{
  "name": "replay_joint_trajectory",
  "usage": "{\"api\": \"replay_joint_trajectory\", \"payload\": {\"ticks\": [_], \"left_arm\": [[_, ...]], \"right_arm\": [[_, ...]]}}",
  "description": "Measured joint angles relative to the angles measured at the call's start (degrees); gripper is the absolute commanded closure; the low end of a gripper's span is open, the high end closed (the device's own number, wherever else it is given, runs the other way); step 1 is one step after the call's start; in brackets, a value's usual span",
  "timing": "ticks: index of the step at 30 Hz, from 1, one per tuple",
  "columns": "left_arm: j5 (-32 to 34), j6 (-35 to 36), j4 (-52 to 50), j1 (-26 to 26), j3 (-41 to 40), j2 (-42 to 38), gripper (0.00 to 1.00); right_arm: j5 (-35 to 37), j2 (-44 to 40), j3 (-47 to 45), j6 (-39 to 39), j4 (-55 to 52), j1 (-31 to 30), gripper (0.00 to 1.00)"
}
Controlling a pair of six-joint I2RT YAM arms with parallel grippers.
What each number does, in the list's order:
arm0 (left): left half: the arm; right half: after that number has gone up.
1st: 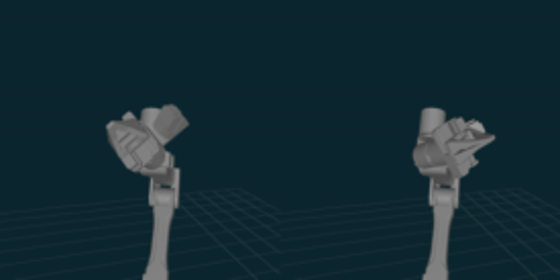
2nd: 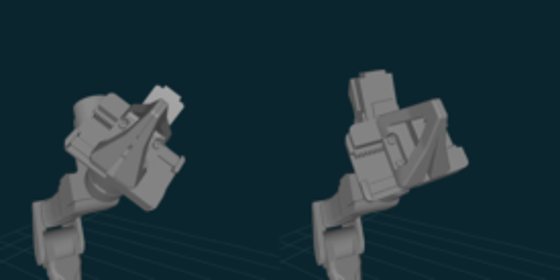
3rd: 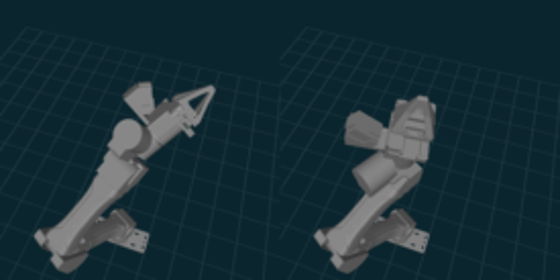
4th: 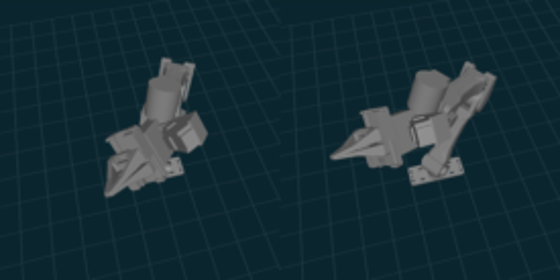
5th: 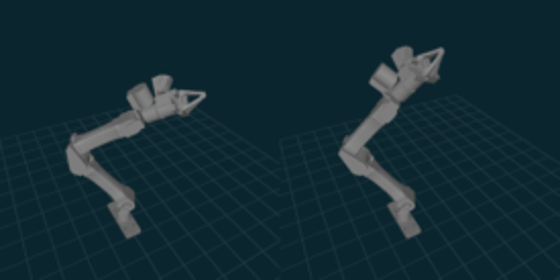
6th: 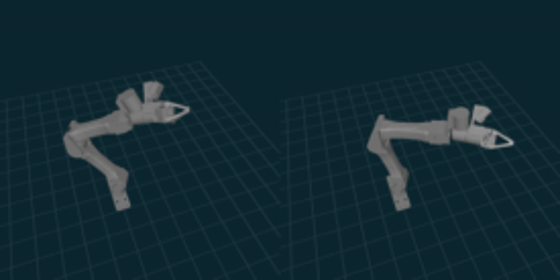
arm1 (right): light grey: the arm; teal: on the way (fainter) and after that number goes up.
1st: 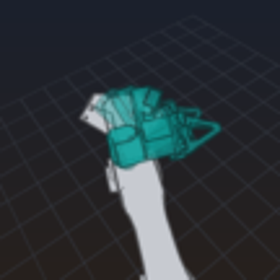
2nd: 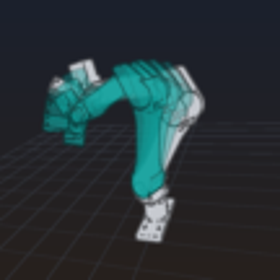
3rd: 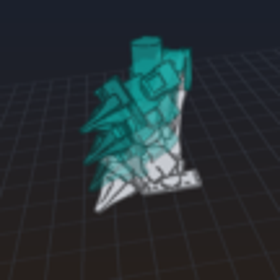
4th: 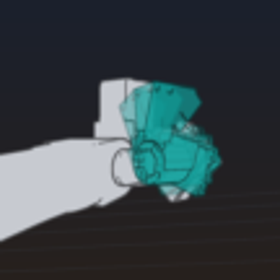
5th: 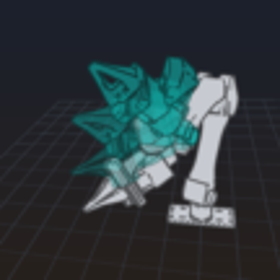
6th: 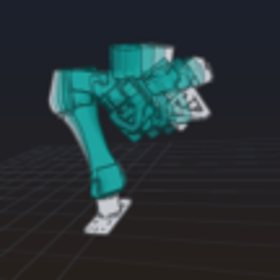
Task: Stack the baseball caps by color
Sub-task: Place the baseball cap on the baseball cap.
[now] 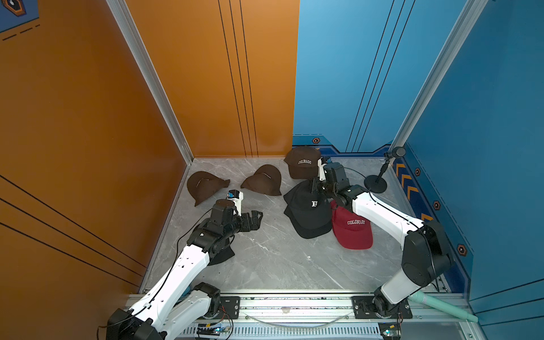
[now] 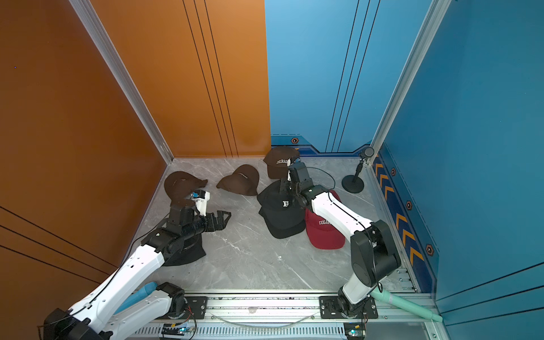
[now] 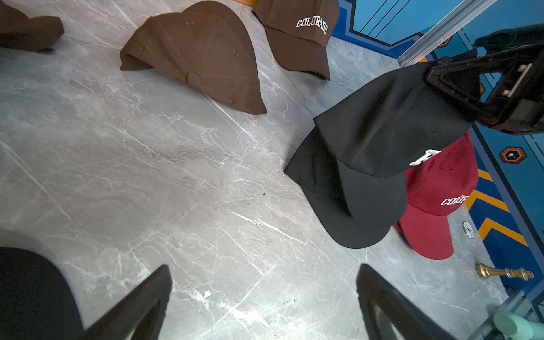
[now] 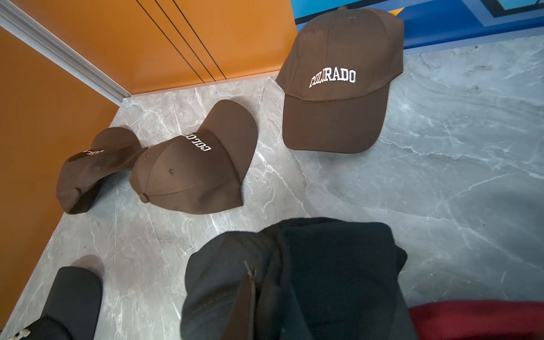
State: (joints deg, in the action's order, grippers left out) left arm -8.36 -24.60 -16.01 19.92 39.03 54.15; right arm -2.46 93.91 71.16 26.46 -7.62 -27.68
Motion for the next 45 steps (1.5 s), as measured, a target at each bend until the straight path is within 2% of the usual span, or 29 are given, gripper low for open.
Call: {"api": "replay_joint_trajectory", "payload": {"ticks": [18,32,34,38,39,42,45], "left_arm": [[-0.9,0.4,1.3,0.0,0.0,2.2,0.02],[-1.8,0.4,1.7,0.0,0.0,3.5,0.02],[-2.0,0.4,1.7,0.0,0.0,3.5,0.02],[-2.3,0.4,1.7,0.0,0.0,3.6,0.02],[-2.3,0.4,1.7,0.0,0.0,3.6,0.02],[-2.4,0.7,1.7,0.0,0.0,3.7,0.02],[-2.4,0.9,1.7,0.0,0.0,3.9,0.02]], "right_arm": [[-0.2,2.9,0.0,-2.1,1.2,0.3,0.98],[-0.5,4.6,-1.1,-3.7,1.5,1.1,0.9],[-0.8,5.9,-1.1,-3.7,2.4,1.4,0.84],[-1.8,8.6,-1.1,-4.4,3.6,1.5,0.51],[-2.1,9.3,-1.0,-4.5,3.8,1.5,0.46],[-2.7,10.3,-1.0,-4.9,4.2,1.4,0.34],[-3.4,10.3,-1.0,-5.5,4.7,1.3,0.27]]}}
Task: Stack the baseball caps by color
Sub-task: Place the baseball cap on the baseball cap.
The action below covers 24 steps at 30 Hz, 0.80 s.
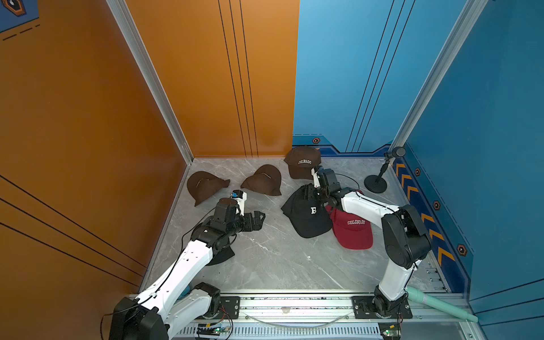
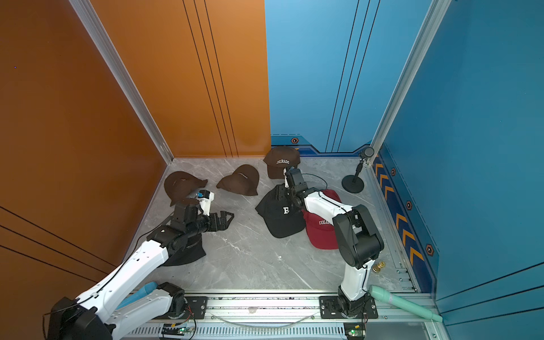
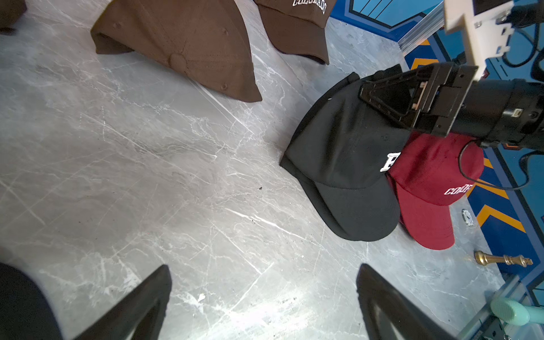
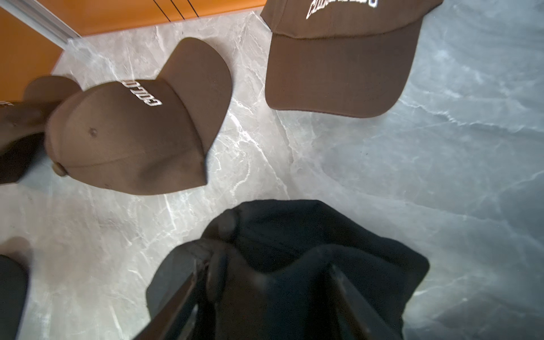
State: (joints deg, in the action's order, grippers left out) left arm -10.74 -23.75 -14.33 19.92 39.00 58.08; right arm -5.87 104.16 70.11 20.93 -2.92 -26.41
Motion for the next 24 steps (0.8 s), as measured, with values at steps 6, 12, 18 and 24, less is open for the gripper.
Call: {"api": "replay_joint_trajectory", "payload": {"ticks": [6,12,18,24], "left_arm": [[-0.2,0.4,0.0,0.0,0.0,0.8,0.02],[0.5,1.2,-1.4,0.0,0.0,0.0,0.02],[10.3,1.3,-12.5,-0.8,4.2,-5.8,0.02],[23.8,-2.1,-28.5,-10.7,11.9,-12.5,0.02]], "right_arm": [[-0.4,-1.6,0.0,-2.2,-0.1,-0.3,0.0],[-1.0,-8.7,0.0,-4.8,-1.1,-0.4,0.0],[-3.2,-16.2,0.0,-8.0,-2.7,-0.4,0.0],[-8.1,-21.2,-0.5,-10.7,-4.0,-0.5,0.0]]}}
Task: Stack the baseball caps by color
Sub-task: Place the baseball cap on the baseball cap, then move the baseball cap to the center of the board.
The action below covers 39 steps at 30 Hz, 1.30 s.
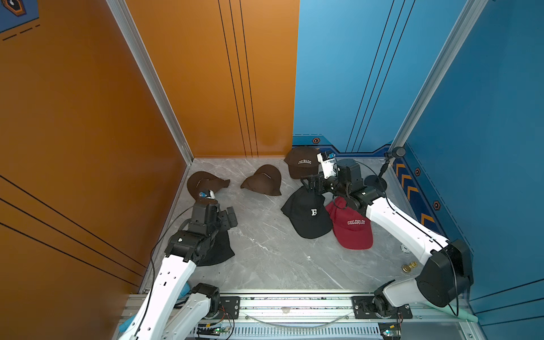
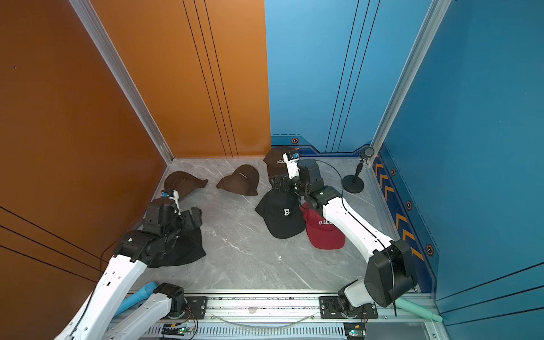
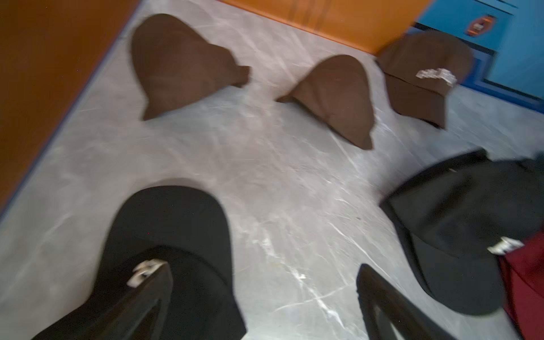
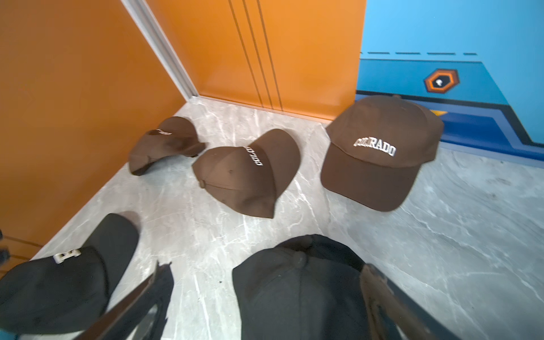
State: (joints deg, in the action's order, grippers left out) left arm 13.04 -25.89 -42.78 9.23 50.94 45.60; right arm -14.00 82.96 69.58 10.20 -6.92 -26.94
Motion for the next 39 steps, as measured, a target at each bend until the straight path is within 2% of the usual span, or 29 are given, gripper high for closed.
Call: {"api": "replay_joint_trajectory", "payload": {"ticks": [5,9,17,29,35,39], "left_arm": [[2.4,-4.5,-9.8,-9.0,0.5,-1.5,0.03],[3.5,-12.1,-14.4,-10.1,-1.4,-3.1,0.02],[7.8,-27.7,-22.9,-10.1,-3.5,-17.7,0.02],[7.8,-39.5,-33.0,-10.1,-7.5,-19.4,0.02],[7.8,-42.8,-33.4,-10.1,-10.7,-12.2,0.02],[7.9,-42.3,-28.4,-10.1,-13.1,-10.2,0.02]], "right_arm": [[-3.7,-0.7,-2.6,-1.3,0.0,-0.1,0.0],[-5.7,-0.7,-4.9,-1.9,0.0,0.0,0.0],[-9.9,1.0,-5.9,-2.6,0.7,2.2,0.0],[-12.4,6.1,-3.1,-2.5,0.3,2.3,0.0],[-12.4,6.1,-2.8,-2.5,0.3,1.7,0.0],[-12.4,6.1,-2.8,-2.6,-0.1,1.7,0.0]]}}
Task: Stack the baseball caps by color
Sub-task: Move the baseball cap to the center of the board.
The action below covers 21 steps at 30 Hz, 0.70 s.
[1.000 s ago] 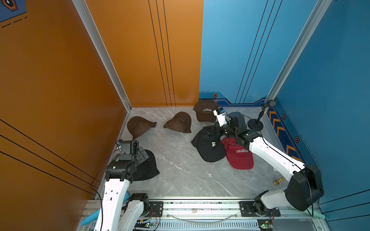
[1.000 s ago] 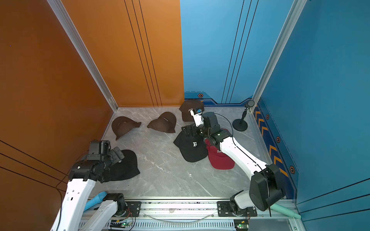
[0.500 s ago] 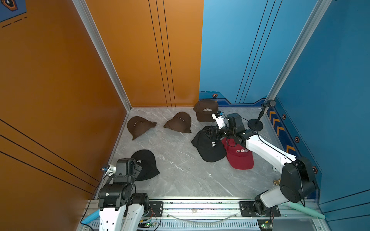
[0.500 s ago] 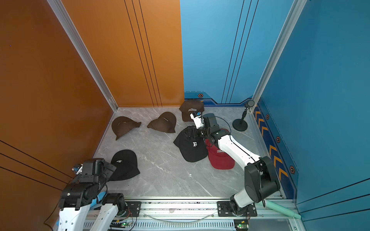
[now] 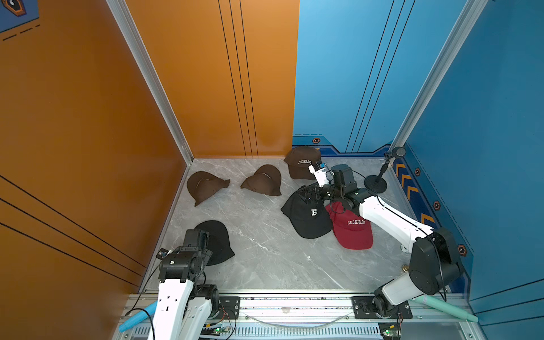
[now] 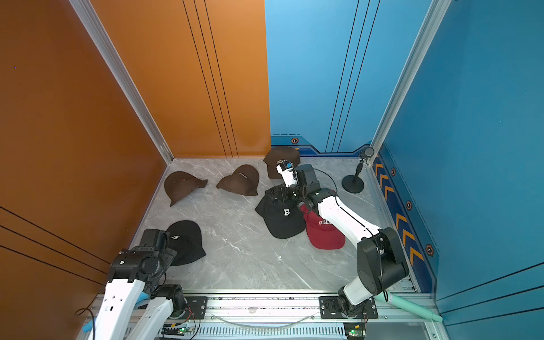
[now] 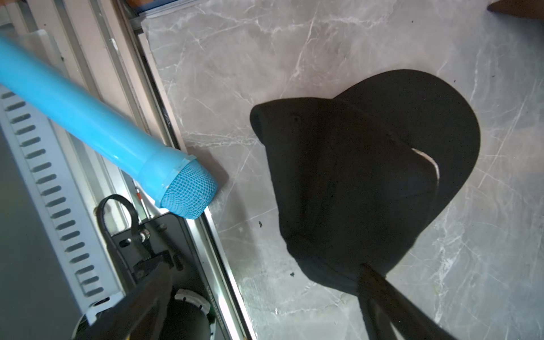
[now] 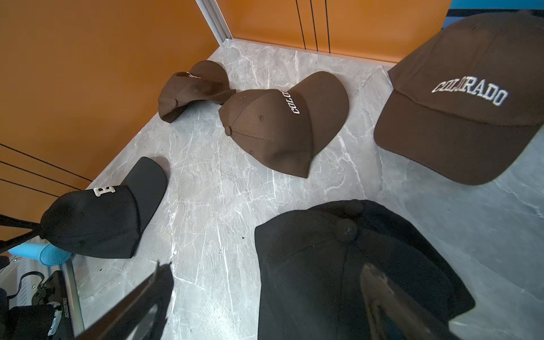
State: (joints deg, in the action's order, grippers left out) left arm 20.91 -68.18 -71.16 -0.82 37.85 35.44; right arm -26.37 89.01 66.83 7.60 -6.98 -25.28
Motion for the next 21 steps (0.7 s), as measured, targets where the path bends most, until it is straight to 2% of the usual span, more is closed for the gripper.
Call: {"api": "replay_joint_trajectory", "payload": {"ticks": [7,17,21], "left_arm": [[0.4,0.9,9.8,0.0,-5.7,1.1,0.02],[2.3,0.9,16.7,0.0,-8.5,1.0,0.0],[4.6,1.6,18.4,0.0,-8.6,0.0,0.09]], "right_arm": [[-0.4,0.0,0.4,-0.7,-0.6,0.0,0.0],[-1.2,0.0,0.5,-1.5,-1.4,0.0,0.0],[-2.0,0.0,0.5,-1.8,-1.6,-0.1,0.0]]}}
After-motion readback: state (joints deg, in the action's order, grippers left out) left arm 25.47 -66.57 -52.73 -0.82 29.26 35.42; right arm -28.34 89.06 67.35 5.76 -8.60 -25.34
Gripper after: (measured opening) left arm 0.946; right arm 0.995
